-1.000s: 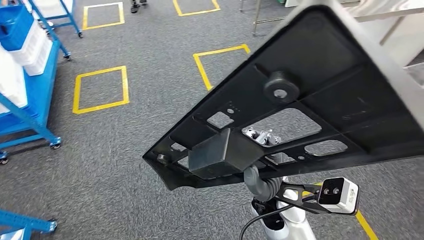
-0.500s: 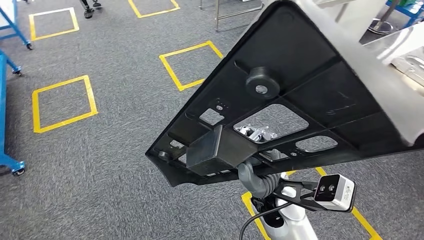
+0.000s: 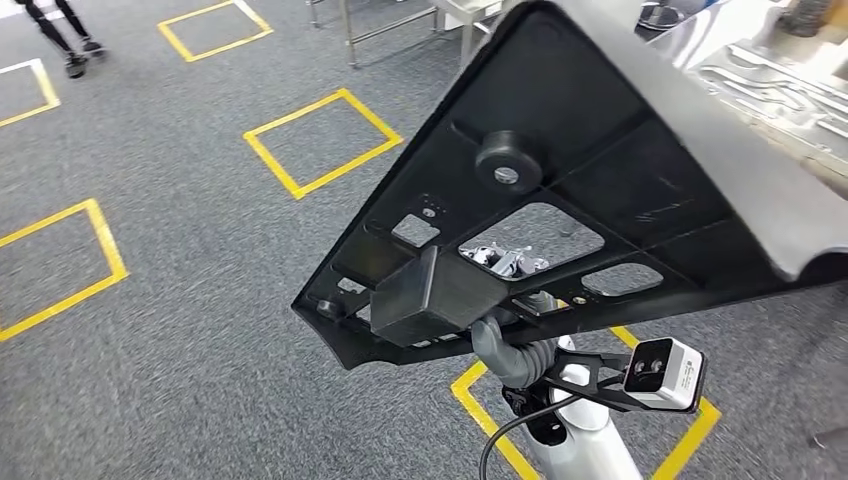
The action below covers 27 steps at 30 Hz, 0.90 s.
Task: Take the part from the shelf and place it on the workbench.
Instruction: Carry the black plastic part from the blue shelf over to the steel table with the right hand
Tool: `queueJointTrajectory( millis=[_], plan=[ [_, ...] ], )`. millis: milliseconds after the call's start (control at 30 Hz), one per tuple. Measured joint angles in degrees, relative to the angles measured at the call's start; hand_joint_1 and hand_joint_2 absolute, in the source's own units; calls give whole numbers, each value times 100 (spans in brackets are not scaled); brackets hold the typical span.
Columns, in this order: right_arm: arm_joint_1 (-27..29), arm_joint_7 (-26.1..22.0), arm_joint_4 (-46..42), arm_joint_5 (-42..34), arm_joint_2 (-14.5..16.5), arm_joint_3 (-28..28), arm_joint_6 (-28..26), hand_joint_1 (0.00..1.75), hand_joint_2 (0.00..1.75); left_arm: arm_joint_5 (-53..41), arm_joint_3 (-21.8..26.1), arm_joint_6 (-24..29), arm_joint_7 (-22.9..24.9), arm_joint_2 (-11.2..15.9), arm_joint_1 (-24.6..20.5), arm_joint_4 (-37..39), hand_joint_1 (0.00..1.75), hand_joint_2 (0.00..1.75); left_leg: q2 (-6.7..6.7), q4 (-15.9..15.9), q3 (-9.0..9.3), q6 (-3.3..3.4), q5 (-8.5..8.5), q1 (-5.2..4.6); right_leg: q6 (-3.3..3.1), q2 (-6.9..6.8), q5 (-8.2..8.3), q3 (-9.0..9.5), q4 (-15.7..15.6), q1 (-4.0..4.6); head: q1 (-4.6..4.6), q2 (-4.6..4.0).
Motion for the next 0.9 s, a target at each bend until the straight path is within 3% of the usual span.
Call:
queueJointTrajectory(
  millis=[33,100,167,200,233,300,333,367,400,433,467,533,600,667,700,767,833,867,900],
  plan=[
    [0,-19,4,-10,-4,0,-7,136,175,-20,7,12,17,8,13,1,0,175,-121,-379,157,15,152,9,24,71,-11,-4,20,1,0,0],
    [14,-39,9,-20,-13,0,-37,136,175,-71,12,23,39,25,16,3,0,175,-272,-701,292,54,221,8,87,183,-9,-41,38,-8,-1,0],
    [40,-44,12,-19,-25,0,-72,136,175,-103,12,18,40,37,1,2,0,175,-182,-731,307,117,233,3,162,281,7,-72,31,-28,-1,0],
    [52,-47,11,-16,-34,0,-84,136,175,-109,12,11,36,42,-4,2,0,175,-120,-756,320,155,248,7,194,235,-18,-89,62,-26,0,0],
    [58,-50,9,-10,-42,0,-91,136,175,-113,12,2,27,45,-4,2,0,175,-51,-784,335,195,262,13,221,106,-101,-147,184,-19,1,0],
    [72,-57,7,8,-55,0,-105,136,175,-112,13,-15,-2,54,-1,2,0,175,90,-815,349,251,270,-1,267,-256,-437,-443,796,-14,3,0],
    [88,-60,9,16,-63,0,-115,136,175,-106,14,-20,-16,57,3,2,0,175,165,-814,348,266,264,-13,290,-369,-625,-657,1225,-24,3,0],
    [114,-67,11,21,-74,0,-124,136,175,-97,15,-20,-26,61,6,2,0,175,240,-813,348,271,256,-22,309,-414,-743,-838,1577,-37,3,0],
    [143,-79,15,24,-87,-1,-127,136,175,-84,19,-13,-32,63,3,2,0,175,315,-811,350,272,248,-27,320,-432,-754,-929,1746,-46,3,0],
    [167,-93,21,21,-100,-1,-122,136,175,-67,24,2,-39,66,-3,2,0,175,387,-810,357,266,238,-29,324,-450,-652,-894,1667,-53,3,0],
    [182,-107,27,18,-109,-2,-104,136,175,-47,36,22,-50,70,-11,2,0,175,453,-808,372,256,225,-31,315,-495,-463,-724,1337,-54,3,0],
    [187,-120,35,10,-116,-2,-64,136,175,-1,76,60,-78,82,-19,2,0,175,571,-803,412,216,190,-49,260,-729,-121,-255,461,-22,3,0],
    [179,-125,43,5,-115,-1,-46,136,175,32,127,85,-103,113,-17,2,0,175,673,-798,442,156,154,-71,190,-856,-24,-41,37,25,3,0],
    [177,-122,60,4,-114,0,-53,136,175,61,166,94,-111,151,-19,2,0,175,783,-808,477,91,130,-77,130,-731,-27,-53,11,39,2,0],
    [178,-119,69,4,-113,0,-59,136,175,71,182,92,-108,167,-24,2,0,175,760,-792,491,56,104,-66,99,-667,-16,-44,-8,27,2,0],
    [167,-113,87,4,-103,3,-64,136,175,81,217,82,-89,192,-23,2,0,175,512,-510,393,-3,-95,-36,34,-552,13,-19,-49,-8,2,0],
    [158,-112,114,3,-91,14,-63,136,175,87,255,76,-69,214,-1,2,0,175,230,240,44,-42,-482,-13,-5,-429,22,-16,-55,-14,2,0],
    [162,-112,132,0,-87,22,-62,136,175,90,270,75,-55,222,14,2,0,175,185,638,-158,-55,-635,-10,-12,-354,22,-19,-50,-10,2,0],
    [166,-112,149,-7,-87,32,-62,136,175,92,281,72,-40,228,28,2,0,175,170,886,-297,-64,-682,-11,-15,-274,21,-19,-43,-7,2,0]
  ],
)
